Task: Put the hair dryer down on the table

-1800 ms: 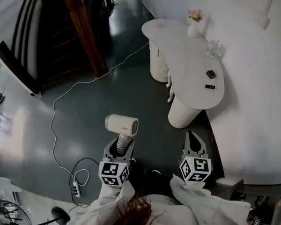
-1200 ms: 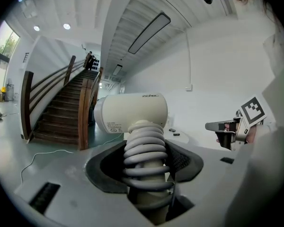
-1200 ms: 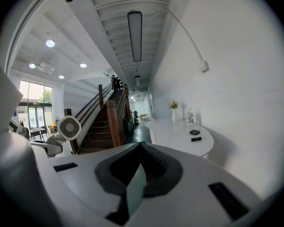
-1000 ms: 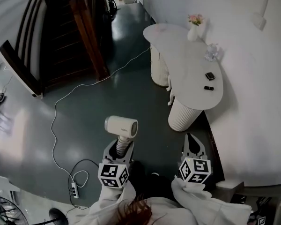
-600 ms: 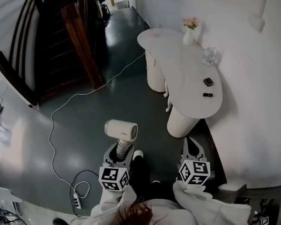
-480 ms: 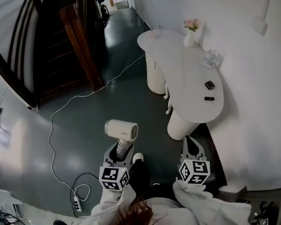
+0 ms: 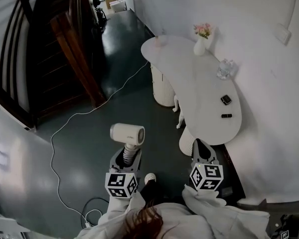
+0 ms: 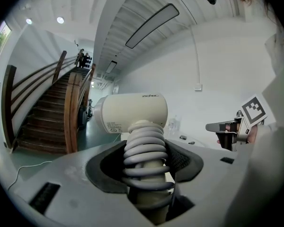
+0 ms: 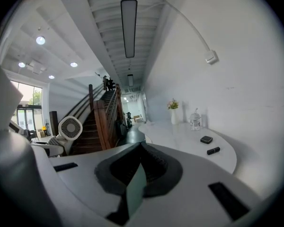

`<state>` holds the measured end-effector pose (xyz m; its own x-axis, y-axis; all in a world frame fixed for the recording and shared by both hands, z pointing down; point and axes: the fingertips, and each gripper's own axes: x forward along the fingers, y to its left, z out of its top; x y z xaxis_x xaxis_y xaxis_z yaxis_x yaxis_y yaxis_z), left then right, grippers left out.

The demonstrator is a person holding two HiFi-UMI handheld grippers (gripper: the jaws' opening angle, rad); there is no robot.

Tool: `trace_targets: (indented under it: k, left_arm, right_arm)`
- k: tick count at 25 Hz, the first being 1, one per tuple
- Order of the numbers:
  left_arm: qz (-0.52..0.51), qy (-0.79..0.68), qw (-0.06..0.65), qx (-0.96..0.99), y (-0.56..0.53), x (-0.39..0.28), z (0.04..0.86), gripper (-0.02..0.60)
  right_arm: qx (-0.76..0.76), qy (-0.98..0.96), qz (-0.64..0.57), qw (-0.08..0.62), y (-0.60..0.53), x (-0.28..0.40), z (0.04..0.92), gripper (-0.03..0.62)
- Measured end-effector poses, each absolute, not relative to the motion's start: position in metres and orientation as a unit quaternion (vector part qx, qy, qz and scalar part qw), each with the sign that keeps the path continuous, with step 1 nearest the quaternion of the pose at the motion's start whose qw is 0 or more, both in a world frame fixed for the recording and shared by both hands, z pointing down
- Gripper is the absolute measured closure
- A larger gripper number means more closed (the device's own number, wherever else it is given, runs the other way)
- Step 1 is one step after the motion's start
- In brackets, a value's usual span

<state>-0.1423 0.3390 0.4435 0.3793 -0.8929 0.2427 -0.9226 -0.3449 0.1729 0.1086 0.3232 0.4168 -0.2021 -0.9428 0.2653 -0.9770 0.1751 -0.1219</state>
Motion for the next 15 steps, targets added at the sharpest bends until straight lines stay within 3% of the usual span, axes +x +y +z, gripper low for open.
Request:
trace_targets:
  k: [15]
  left_arm:
    - [0.051, -0.544, 0.138, 0.826, 0.249, -0.195, 0.450, 0.353]
  right_arm:
    - [0.641, -0.754, 0.130, 0.061, 0.238, 0.058, 0.420, 0.545]
